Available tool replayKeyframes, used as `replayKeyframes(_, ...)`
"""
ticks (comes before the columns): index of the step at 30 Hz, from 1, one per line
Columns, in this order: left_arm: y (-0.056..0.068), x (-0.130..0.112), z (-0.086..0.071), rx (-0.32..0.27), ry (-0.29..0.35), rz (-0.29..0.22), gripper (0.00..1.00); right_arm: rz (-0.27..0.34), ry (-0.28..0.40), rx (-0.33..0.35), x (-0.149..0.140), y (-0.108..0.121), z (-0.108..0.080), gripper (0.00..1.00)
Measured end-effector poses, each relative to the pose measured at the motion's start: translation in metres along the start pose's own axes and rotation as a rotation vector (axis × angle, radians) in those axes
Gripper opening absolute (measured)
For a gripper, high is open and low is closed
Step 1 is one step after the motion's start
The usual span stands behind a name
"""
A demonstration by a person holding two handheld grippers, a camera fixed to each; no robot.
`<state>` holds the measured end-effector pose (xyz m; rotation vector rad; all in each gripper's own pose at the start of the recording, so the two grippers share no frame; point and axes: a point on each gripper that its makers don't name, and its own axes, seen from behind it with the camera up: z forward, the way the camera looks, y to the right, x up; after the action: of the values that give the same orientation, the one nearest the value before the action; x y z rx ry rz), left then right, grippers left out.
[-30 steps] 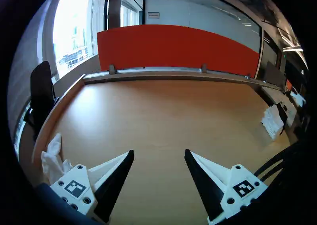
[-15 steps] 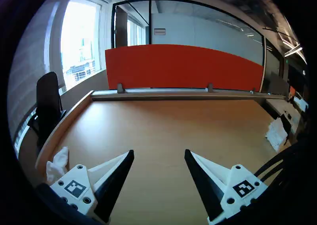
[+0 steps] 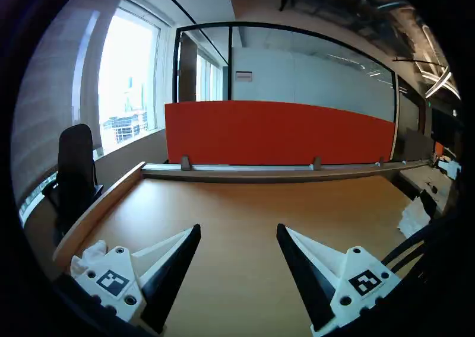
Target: Fold towel
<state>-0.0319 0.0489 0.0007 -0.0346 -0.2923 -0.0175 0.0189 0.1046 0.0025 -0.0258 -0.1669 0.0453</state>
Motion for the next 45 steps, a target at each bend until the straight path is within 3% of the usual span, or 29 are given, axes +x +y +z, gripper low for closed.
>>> replayKeyframes(8,0.005,0.023,-0.002,-0.027,0.073,0.004,0.95,-0.019,0.009,0.030,0.008,-0.030,0.005,0.88)
replayKeyframes(23,0.009,0.047,0.001,-0.054,0.139,0.000,0.95,0.004,0.034,0.082,0.025,-0.089,0.015,0.88)
replayKeyframes(45,0.014,0.038,0.013,-0.075,0.197,0.004,0.95,-0.006,0.009,0.086,0.039,-0.119,0.015,0.88)
